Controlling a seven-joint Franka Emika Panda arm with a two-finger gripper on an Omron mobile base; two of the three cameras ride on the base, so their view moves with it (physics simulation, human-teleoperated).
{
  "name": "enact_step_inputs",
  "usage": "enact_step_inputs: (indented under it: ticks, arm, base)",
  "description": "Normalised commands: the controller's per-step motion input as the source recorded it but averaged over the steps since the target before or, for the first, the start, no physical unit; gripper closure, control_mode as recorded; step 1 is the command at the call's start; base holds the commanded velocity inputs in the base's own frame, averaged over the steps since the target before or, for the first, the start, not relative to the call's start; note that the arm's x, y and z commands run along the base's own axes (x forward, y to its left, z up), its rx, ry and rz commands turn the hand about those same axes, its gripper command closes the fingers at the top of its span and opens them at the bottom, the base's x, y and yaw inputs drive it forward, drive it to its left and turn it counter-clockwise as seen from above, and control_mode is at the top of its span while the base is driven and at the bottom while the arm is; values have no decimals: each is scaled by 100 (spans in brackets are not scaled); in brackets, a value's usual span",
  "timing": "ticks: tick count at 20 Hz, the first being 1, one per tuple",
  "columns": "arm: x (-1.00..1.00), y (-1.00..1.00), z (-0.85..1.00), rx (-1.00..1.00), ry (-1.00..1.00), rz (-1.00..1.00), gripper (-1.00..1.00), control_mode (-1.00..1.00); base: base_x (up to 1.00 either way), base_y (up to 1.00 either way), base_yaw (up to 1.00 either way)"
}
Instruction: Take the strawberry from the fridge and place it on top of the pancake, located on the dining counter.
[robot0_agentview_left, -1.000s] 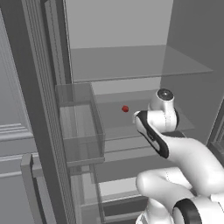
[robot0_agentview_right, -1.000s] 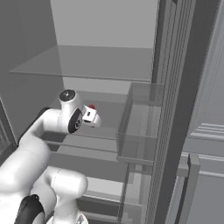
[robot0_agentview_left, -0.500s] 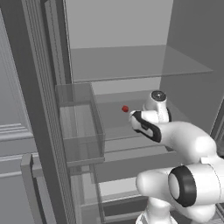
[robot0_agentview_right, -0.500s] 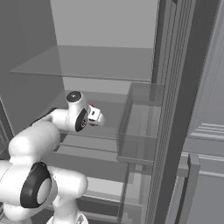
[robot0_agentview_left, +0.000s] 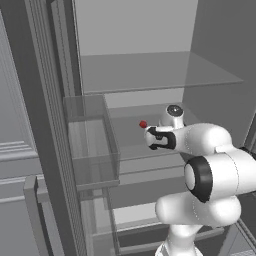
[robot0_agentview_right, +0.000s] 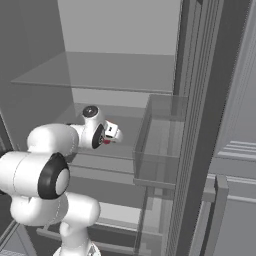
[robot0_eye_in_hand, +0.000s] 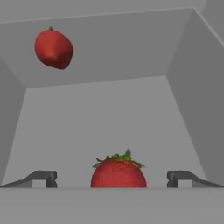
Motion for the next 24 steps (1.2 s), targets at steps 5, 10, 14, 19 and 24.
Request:
enact_step_inputs:
  ticks: [5,10,14,19,24]
  arm:
    - [30,0,-22,0,1,0,-100,-100]
    - [2,0,-32,0,10,0,-100,-100]
    - [-3,0,-30,0,3,-1,-100,-100]
    - [-40,0,-12,0,-6,-7,-100,-100]
    - [-42,0,0,0,-11,-9,-100,-100]
  base:
    - [0,0,0]
    - [0,0,0]
    - [0,0,0]
    - [0,0,0]
    - [0,0,0]
